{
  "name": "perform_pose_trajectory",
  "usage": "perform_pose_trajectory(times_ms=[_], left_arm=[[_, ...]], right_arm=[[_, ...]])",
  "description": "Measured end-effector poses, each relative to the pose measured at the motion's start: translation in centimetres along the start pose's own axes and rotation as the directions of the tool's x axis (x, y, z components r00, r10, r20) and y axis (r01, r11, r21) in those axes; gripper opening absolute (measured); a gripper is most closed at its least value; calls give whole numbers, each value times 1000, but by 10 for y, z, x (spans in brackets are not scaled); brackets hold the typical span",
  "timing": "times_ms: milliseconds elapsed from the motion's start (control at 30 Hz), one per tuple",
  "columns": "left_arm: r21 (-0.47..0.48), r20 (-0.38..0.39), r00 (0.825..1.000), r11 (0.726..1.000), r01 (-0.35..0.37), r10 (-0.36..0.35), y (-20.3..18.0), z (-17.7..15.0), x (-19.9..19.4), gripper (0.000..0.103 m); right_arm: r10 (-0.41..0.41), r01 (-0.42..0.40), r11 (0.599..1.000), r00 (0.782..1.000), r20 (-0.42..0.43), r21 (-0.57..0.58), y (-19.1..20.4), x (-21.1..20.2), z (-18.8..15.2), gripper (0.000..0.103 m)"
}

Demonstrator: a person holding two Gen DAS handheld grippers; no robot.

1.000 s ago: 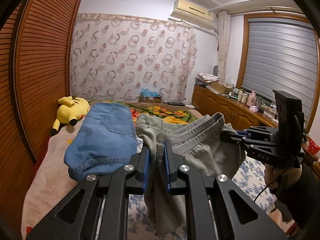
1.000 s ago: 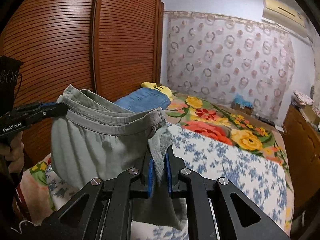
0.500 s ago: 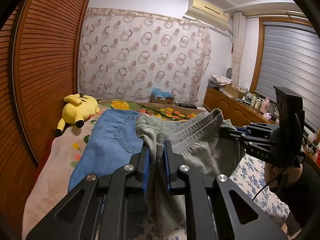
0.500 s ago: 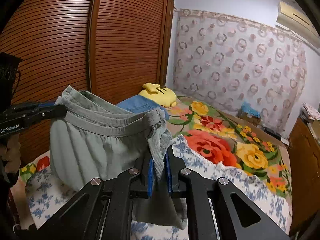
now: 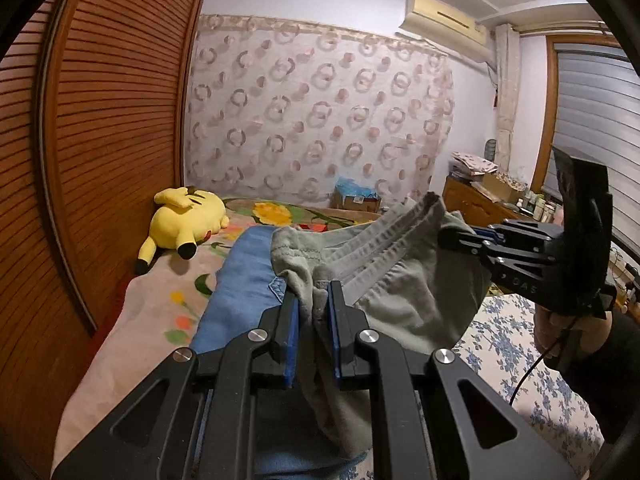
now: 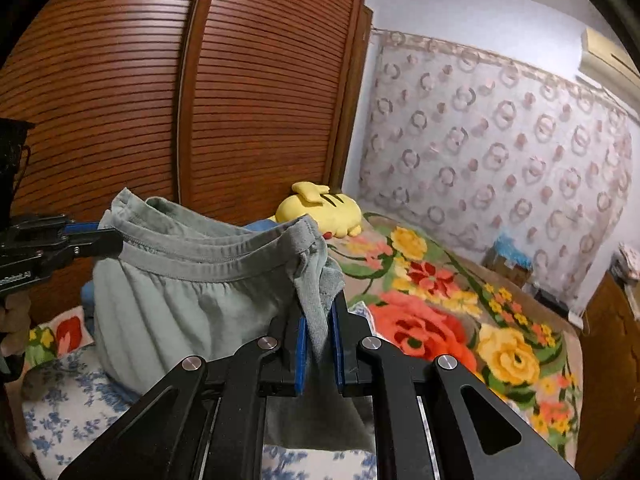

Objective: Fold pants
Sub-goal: 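Carry the folded grey-green pants with both grippers toward the blue jeans, then lower the pants onto the jeans stack and open both grippers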

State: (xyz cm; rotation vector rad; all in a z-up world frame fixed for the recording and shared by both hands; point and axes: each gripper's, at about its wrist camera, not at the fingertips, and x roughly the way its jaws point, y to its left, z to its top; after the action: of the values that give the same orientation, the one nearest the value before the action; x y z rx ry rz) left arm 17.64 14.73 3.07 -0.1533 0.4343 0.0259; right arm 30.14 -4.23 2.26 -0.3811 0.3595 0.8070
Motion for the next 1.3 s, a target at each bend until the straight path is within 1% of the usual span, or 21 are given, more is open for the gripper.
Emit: perform_pose_trajectory(times_ms=[233,333,500,600,667,767,833,900,933,1133,1167,1200,1233,1267,1300], left_arm=[[-30,18,1000,999,-24,24,8,-2,2,14],[-24,31,998,998,-61,62,8,-4,-2,14],[-29,61,993,995,-98,100,8,-7,-9,14],[-59,75,990,992,-112,116,12,-9,-10,14],[-87,72,990,990,-115,121,16,-14,-10,14],[-108,41,985,981,-163,169,23,-23,-5,14],[-135,28,985,977,-165,170,28,-27,-3,14],[-143,23,984,974,-174,179,30,-30,-2,14],[-147,22,983,974,-175,180,30,-31,-2,14],[-175,17,982,968,-181,187,31,-40,-4,14],[-176,14,982,967,-185,191,30,-41,-4,14],[-177,10,981,966,-189,193,30,-42,-3,14],[-179,4,981,965,-192,196,30,-43,-2,14],[-176,-9,980,964,-197,198,30,-44,0,14],[-172,-20,979,964,-202,202,31,-44,2,15]], right_arm=[[8,-7,999,1000,8,-49,-3,30,12,11],[15,-15,998,1000,4,-64,-3,44,17,11],[42,-42,996,999,3,-82,-1,64,25,11],[65,-65,994,998,1,-93,-2,72,29,11],[84,-84,991,996,-3,-101,-3,79,31,11],[109,-112,988,994,-29,-106,-5,91,31,11],[114,-119,988,992,-49,-99,-6,100,32,11],[98,-104,990,993,-70,-92,-7,109,33,11],[105,-112,990,992,-76,-84,-8,112,34,11],[142,-149,985,987,-74,-90,-3,117,43,11],[148,-155,984,986,-77,-87,-3,119,45,12],[155,-162,983,984,-84,-84,-3,121,46,19],[147,-155,984,985,-93,-84,-3,123,46,22],[131,-141,986,985,-108,-88,-4,126,46,31],[117,-127,988,987,-114,-89,-5,127,45,34]])
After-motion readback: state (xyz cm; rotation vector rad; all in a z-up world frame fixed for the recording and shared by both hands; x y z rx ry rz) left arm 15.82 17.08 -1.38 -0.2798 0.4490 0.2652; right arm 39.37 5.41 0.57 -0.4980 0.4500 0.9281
